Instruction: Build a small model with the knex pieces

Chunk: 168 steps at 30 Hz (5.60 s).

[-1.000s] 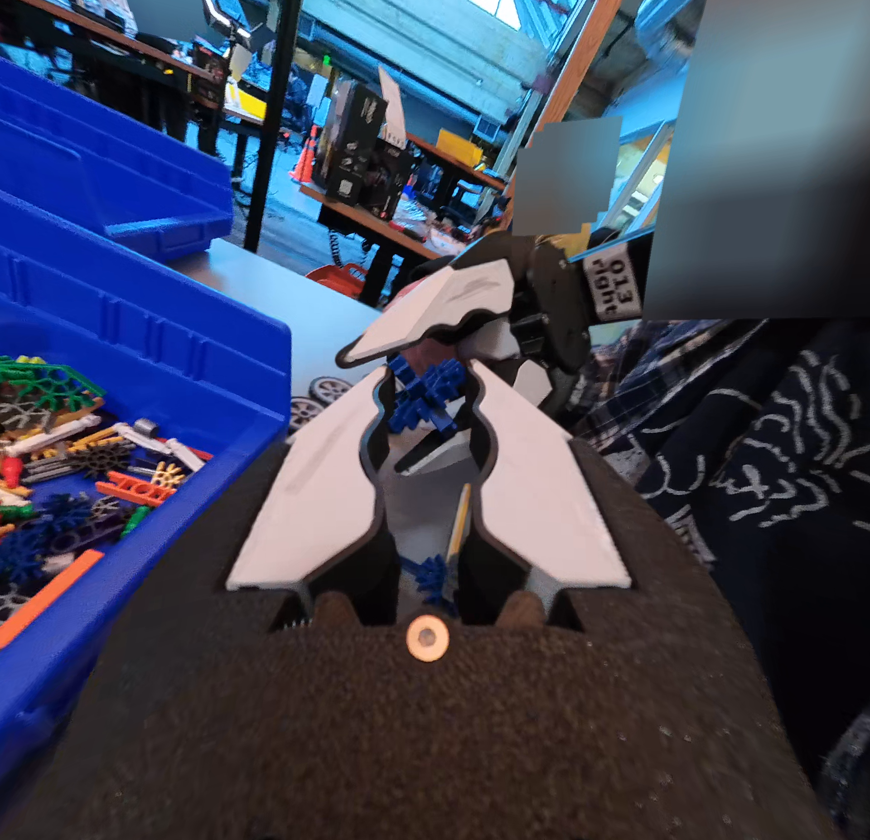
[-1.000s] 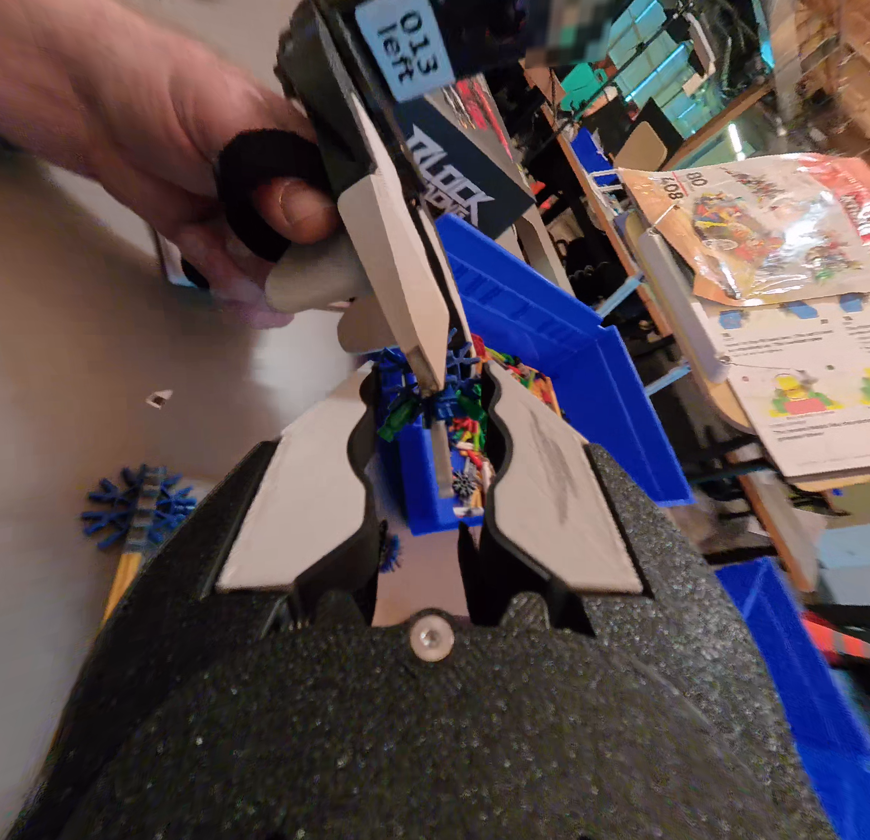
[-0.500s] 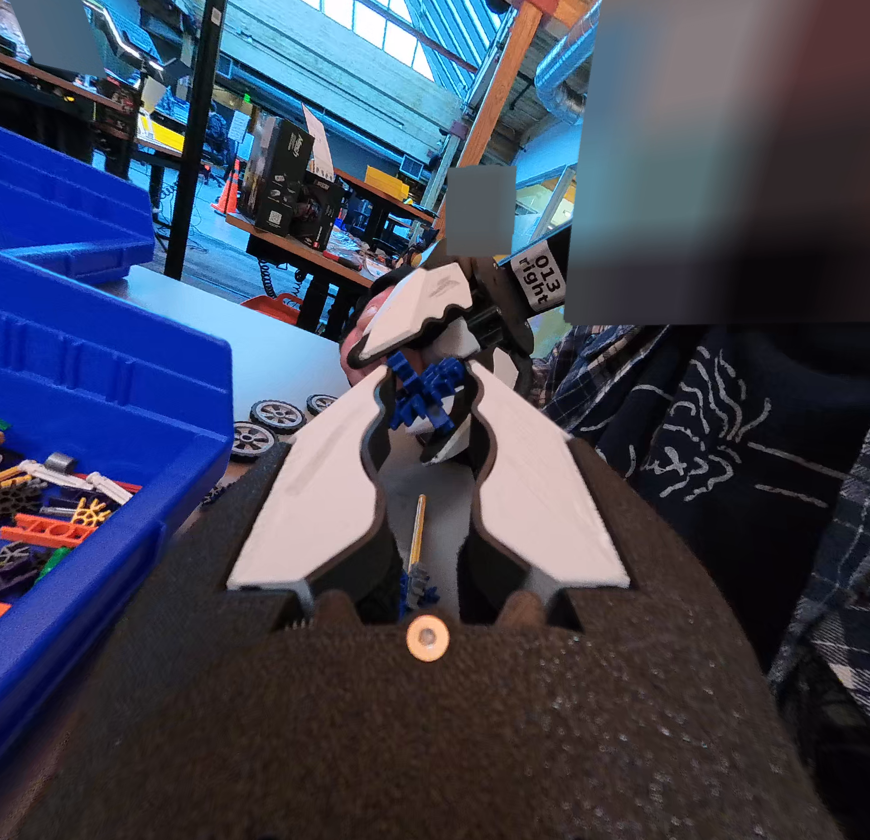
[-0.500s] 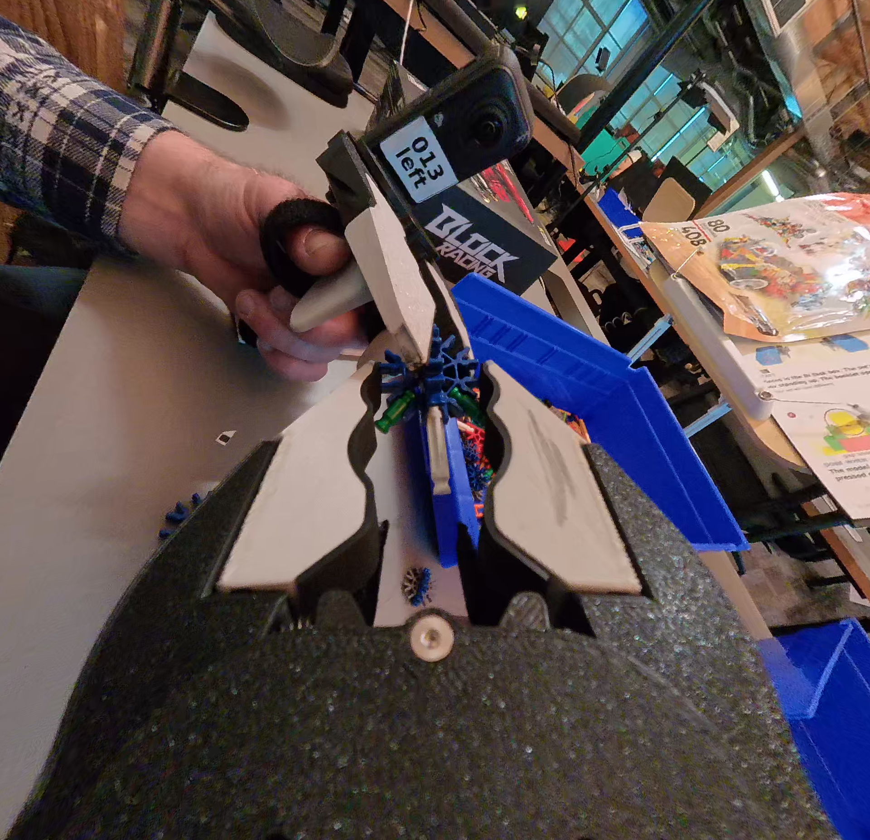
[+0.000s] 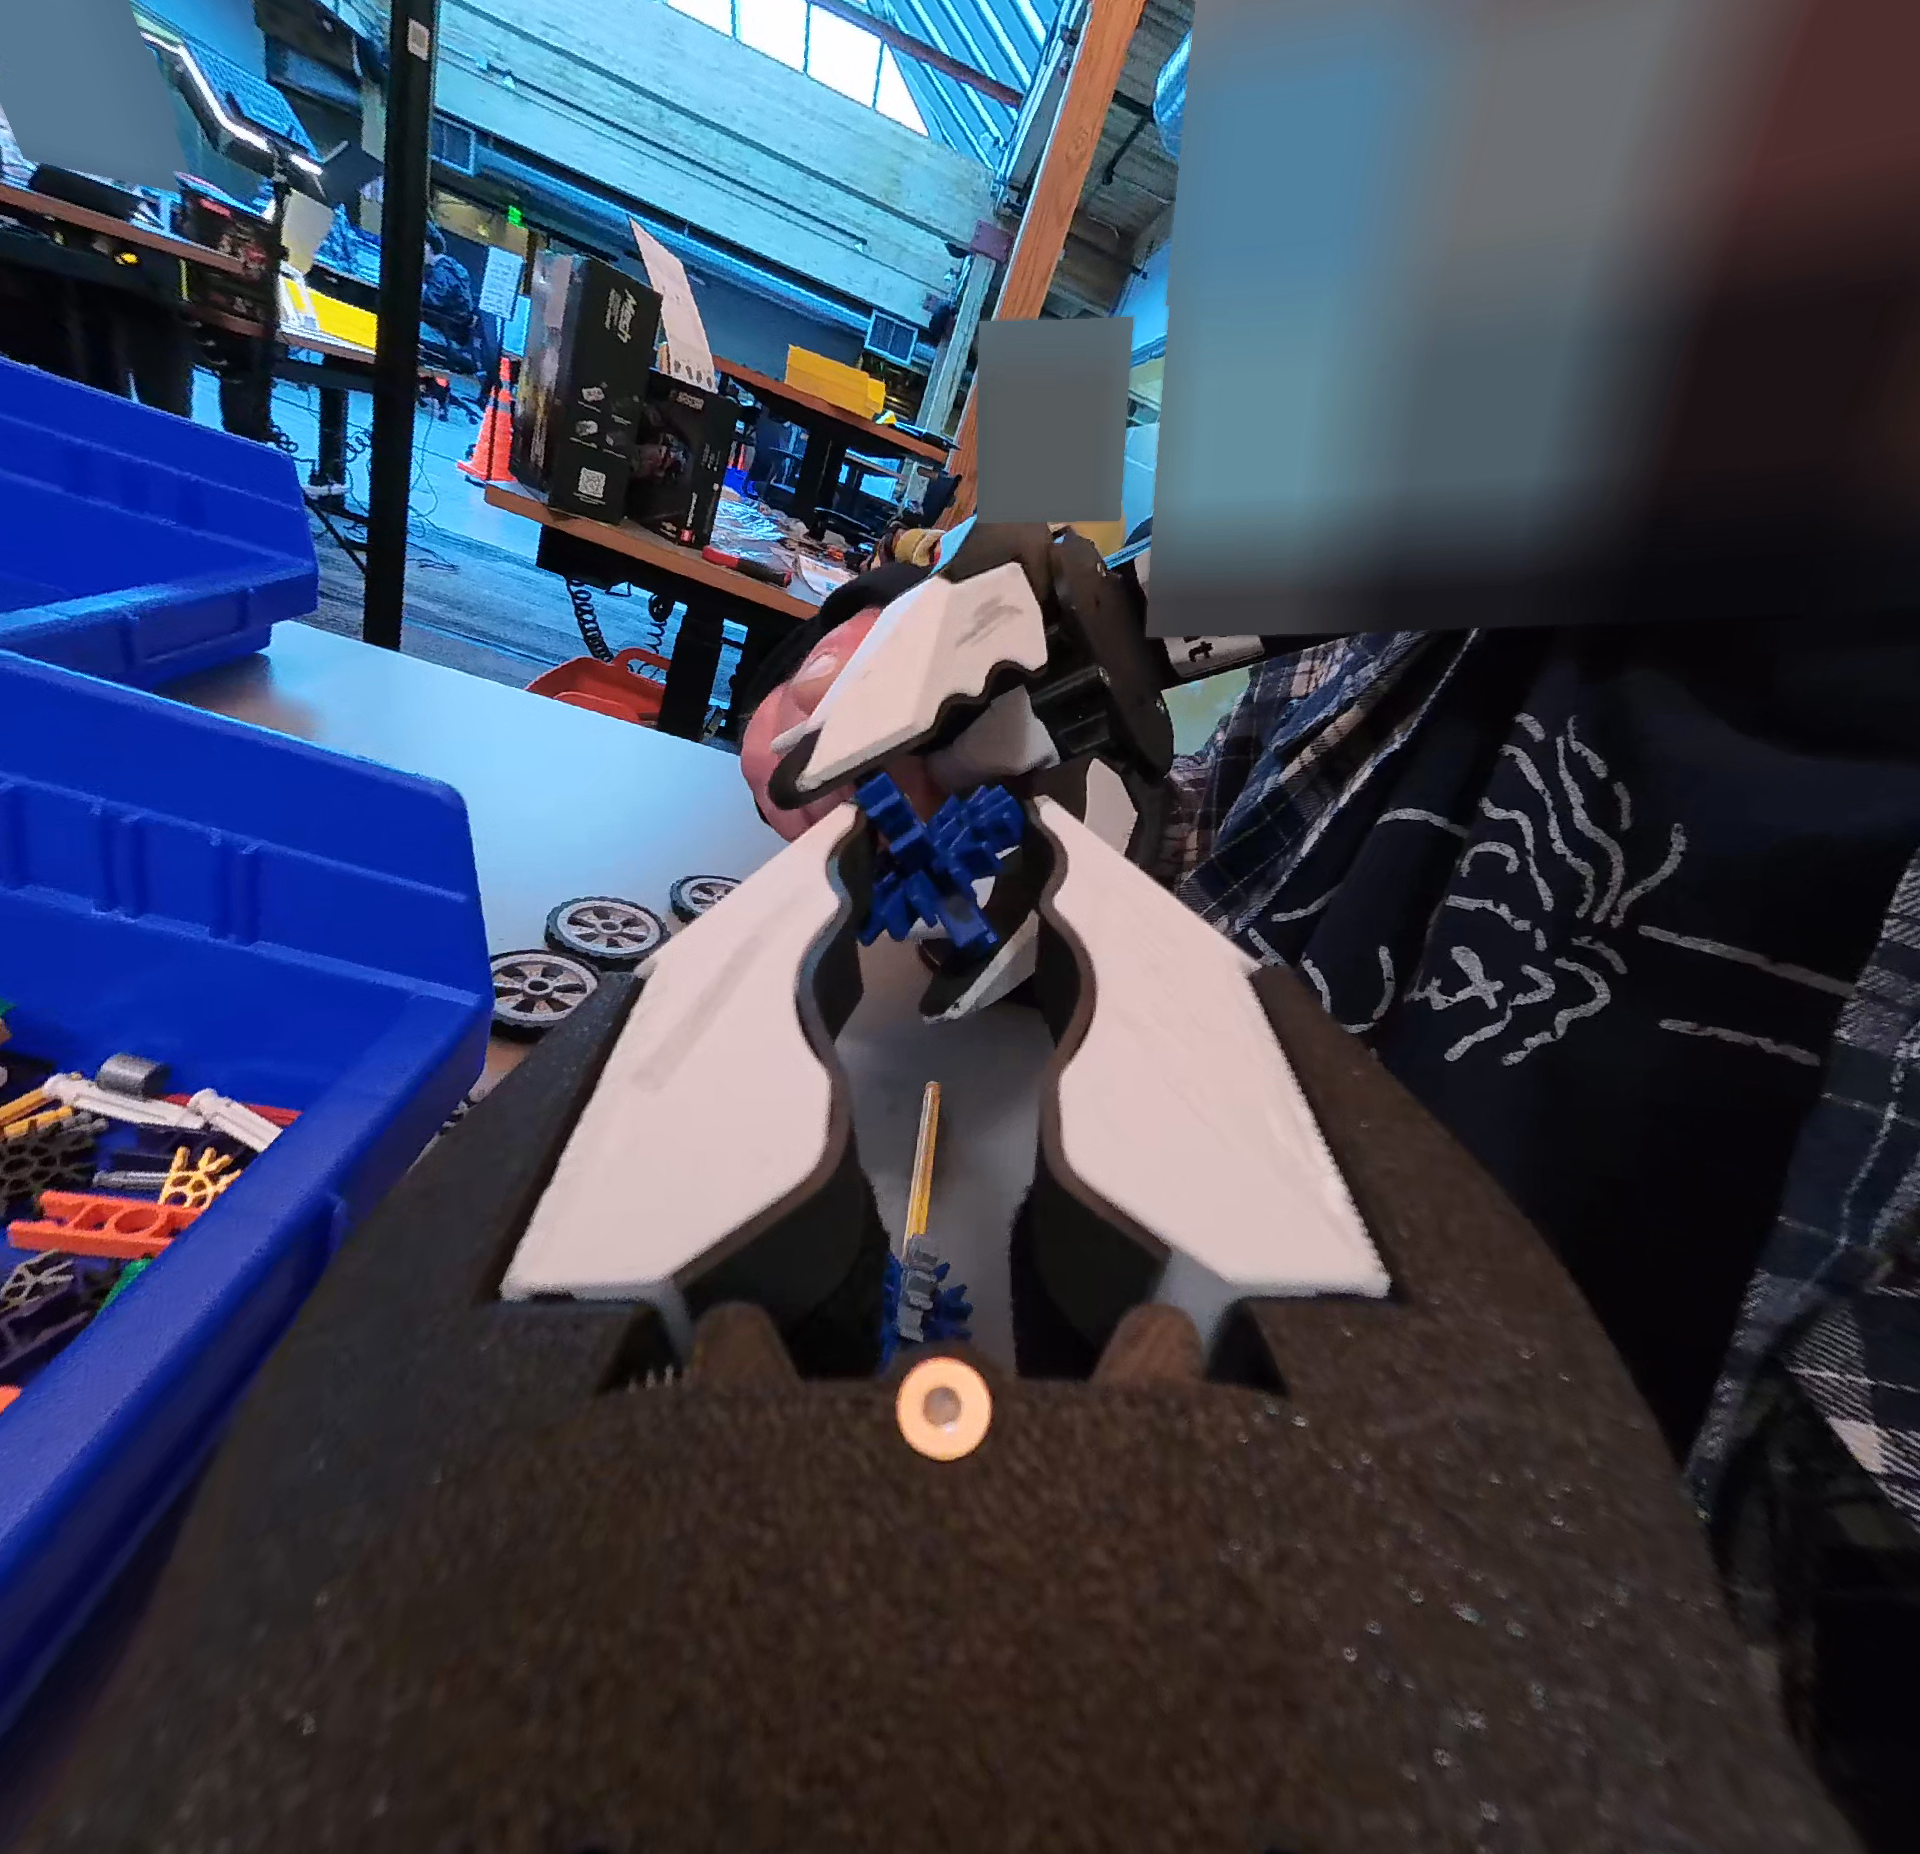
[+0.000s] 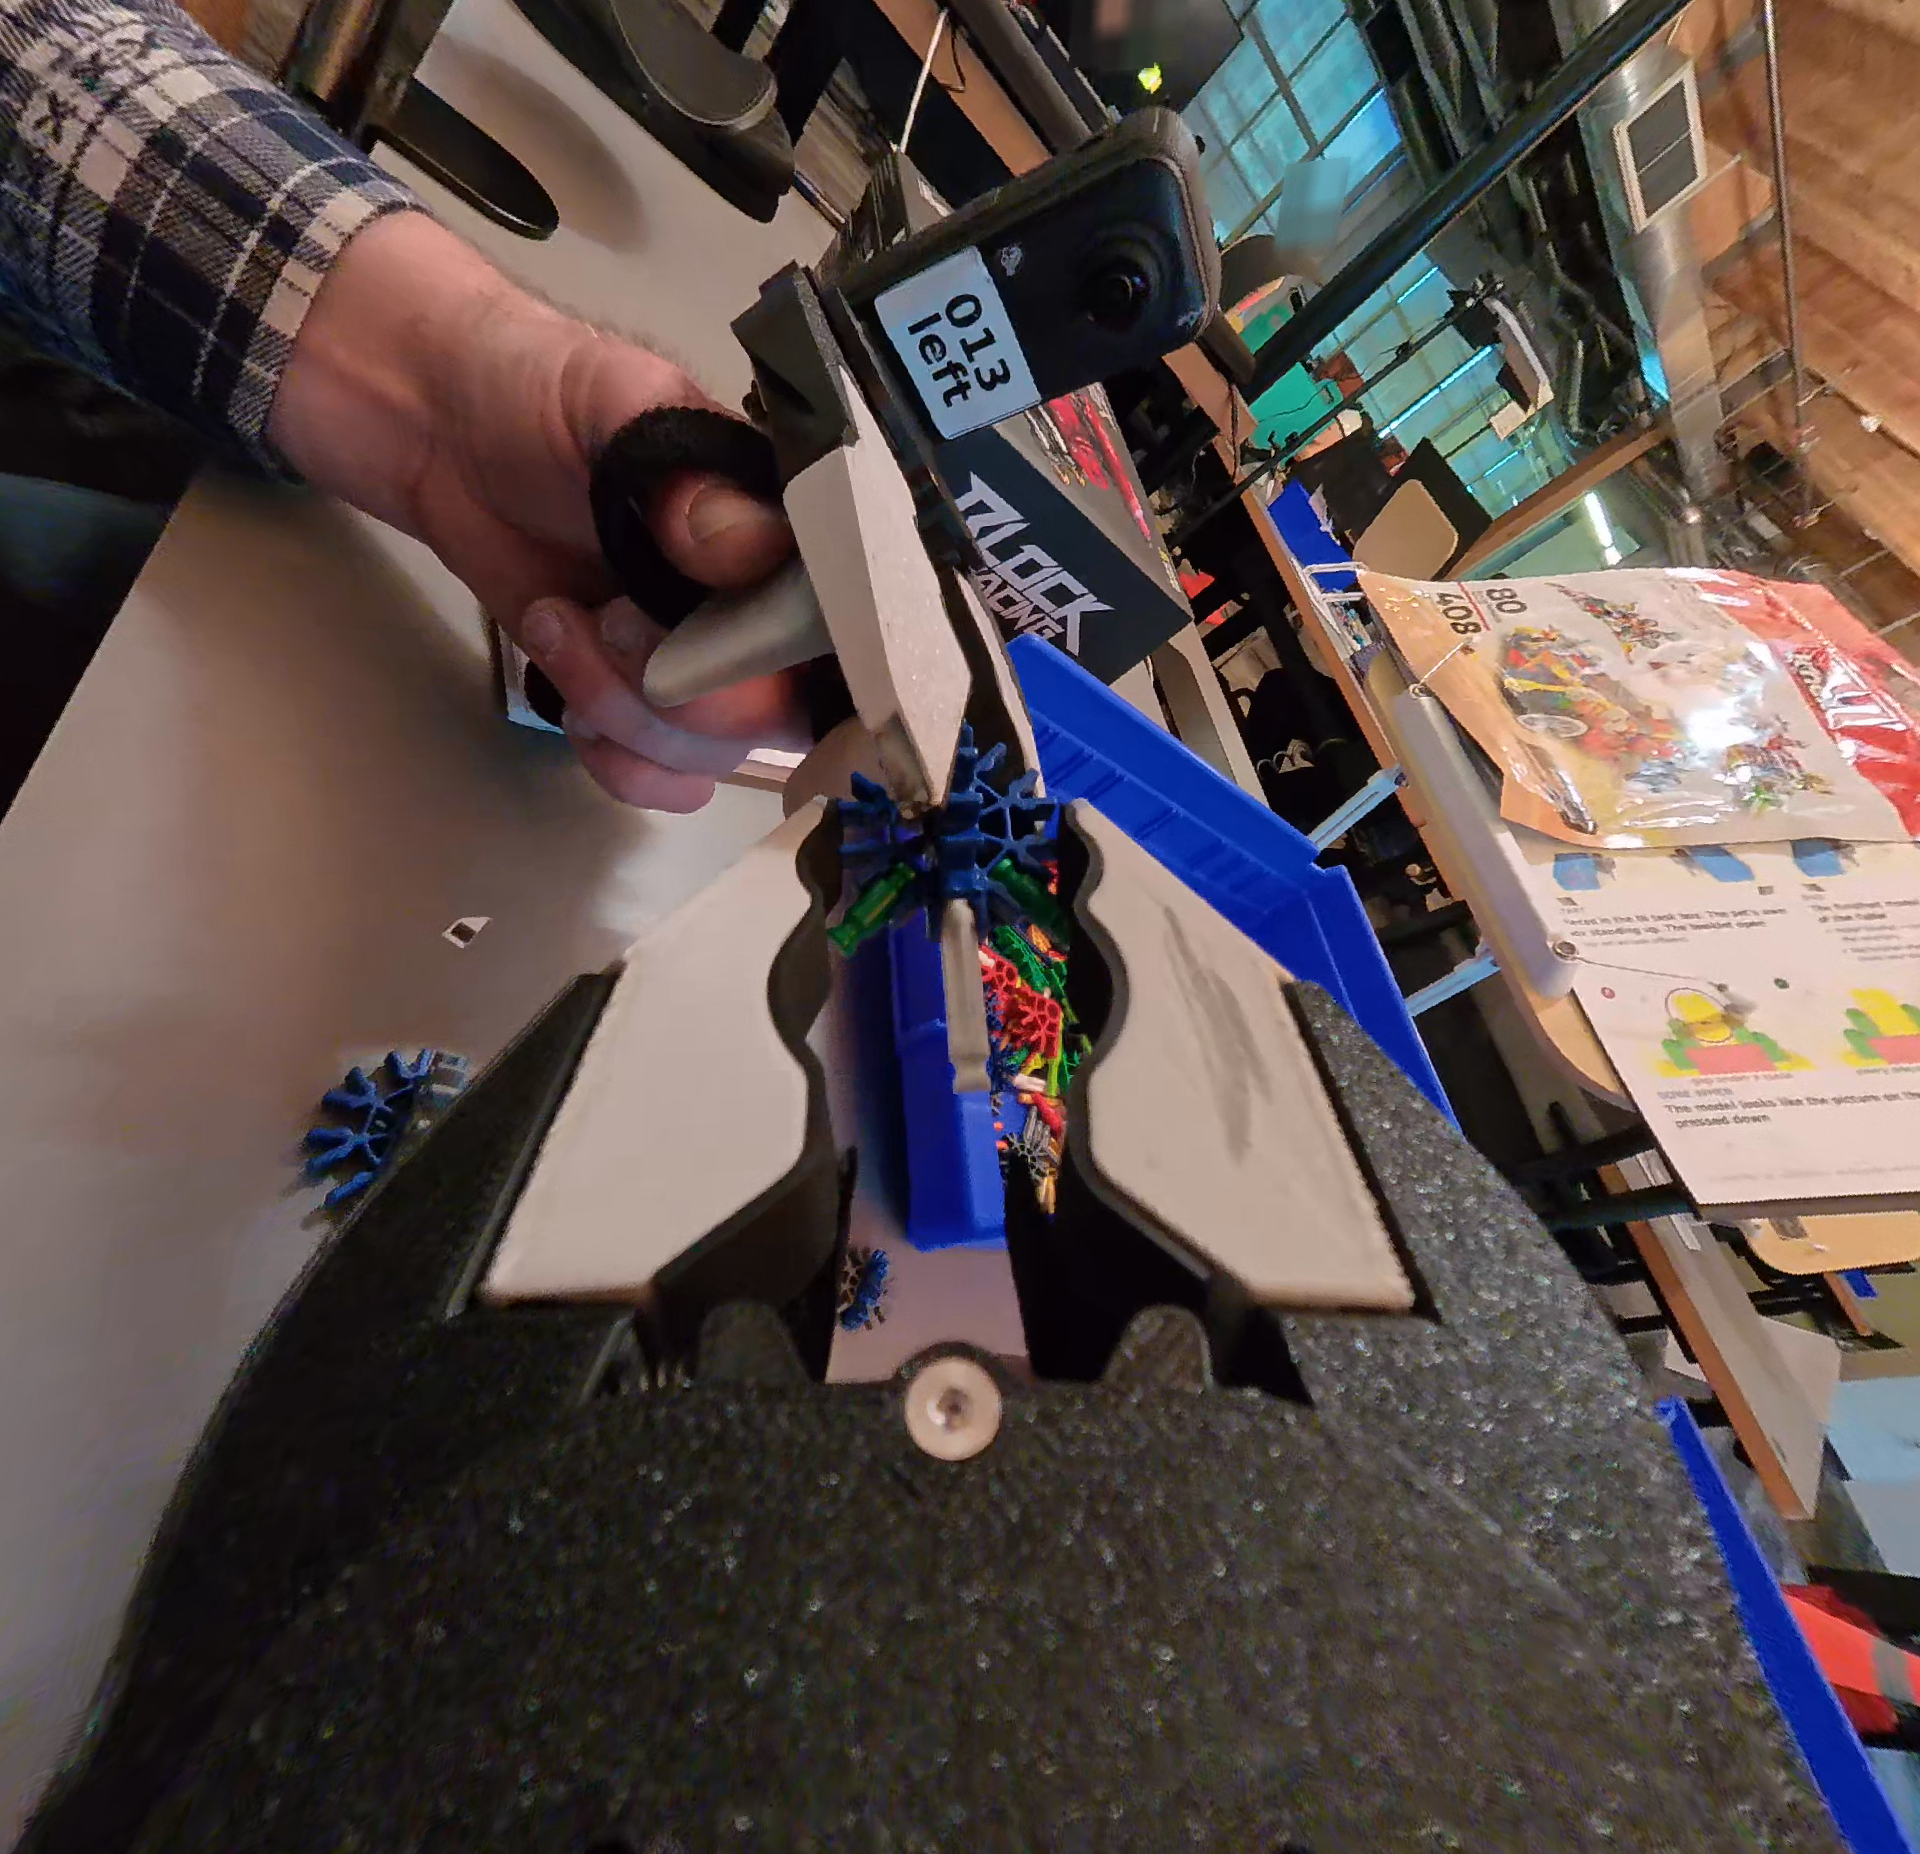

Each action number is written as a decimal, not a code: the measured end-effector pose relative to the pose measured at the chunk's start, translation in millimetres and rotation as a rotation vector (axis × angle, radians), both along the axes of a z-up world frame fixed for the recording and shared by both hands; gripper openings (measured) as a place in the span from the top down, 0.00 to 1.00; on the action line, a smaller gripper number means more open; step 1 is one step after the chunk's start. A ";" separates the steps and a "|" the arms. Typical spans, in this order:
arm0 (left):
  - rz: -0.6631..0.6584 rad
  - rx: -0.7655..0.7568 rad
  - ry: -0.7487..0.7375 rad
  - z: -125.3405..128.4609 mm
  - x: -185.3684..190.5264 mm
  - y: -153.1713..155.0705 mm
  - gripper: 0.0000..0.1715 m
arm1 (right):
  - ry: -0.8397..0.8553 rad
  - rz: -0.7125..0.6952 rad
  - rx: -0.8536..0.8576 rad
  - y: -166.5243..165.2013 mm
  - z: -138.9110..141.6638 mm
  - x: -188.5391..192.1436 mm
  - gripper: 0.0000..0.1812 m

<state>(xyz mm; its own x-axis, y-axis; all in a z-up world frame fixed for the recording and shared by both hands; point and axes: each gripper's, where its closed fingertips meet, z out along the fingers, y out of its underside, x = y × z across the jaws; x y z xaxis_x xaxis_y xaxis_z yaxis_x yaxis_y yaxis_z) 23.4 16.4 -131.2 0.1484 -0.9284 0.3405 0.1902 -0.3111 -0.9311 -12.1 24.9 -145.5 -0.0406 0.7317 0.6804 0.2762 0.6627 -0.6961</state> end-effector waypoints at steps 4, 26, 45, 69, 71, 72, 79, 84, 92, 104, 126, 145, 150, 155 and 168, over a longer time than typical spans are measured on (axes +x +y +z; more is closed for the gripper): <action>-0.003 0.010 -0.002 1.1 0.2 -1.2 0.85 | -0.001 0.000 0.015 -0.9 1.2 0.0 0.78; -0.025 -0.021 0.028 -1.6 10.8 -14.9 0.87 | -0.078 0.057 0.004 -14.3 -2.3 14.0 0.78; -0.017 -0.165 -0.139 0.7 7.4 -1.8 0.84 | -0.090 0.017 -0.051 -6.2 -2.9 7.8 0.78; 0.000 -0.080 0.059 -0.5 23.0 -23.5 0.86 | -0.090 0.091 -0.011 -29.3 -1.8 13.2 0.78; 0.022 -0.075 0.072 -1.7 23.8 -22.6 0.86 | -0.094 0.076 0.007 -28.1 -3.0 13.8 0.78; 0.035 -0.067 0.086 -2.6 23.3 -22.0 0.86 | -0.096 0.063 0.031 -27.2 -3.5 13.8 0.78; 0.071 -0.060 0.102 -2.3 23.6 -21.8 0.87 | -0.082 0.035 0.098 -25.5 -2.9 13.8 0.78; 0.032 -0.073 0.111 -0.3 26.8 -23.9 0.86 | -0.047 0.070 0.065 -28.5 0.8 15.7 0.78; 0.046 -0.060 0.088 3.5 29.8 -20.4 0.86 | -0.032 0.040 0.115 -25.8 4.5 16.3 0.79; 0.097 -0.101 0.041 -1.5 28.4 -12.9 0.87 | -0.038 -0.011 0.087 -20.8 -0.5 12.0 0.79; 0.321 0.164 0.283 -2.5 17.8 9.0 0.85 | 0.084 -0.074 -0.084 -3.9 10.6 8.9 0.77; 0.142 -0.196 -0.171 8.1 2.0 19.7 0.85 | 0.112 -0.069 -0.213 0.7 15.1 19.1 0.74; 0.162 -0.329 -0.317 8.1 -17.9 35.5 0.85 | 0.105 -0.101 -0.343 13.1 12.6 22.4 0.74; 0.142 -0.356 -0.384 10.7 -17.4 35.6 0.85 | 0.151 -0.150 -0.483 26.5 16.4 21.2 0.75; 0.133 -0.187 -0.296 13.6 -4.8 24.6 0.85 | 0.172 -0.051 -0.854 24.0 15.9 22.3 0.93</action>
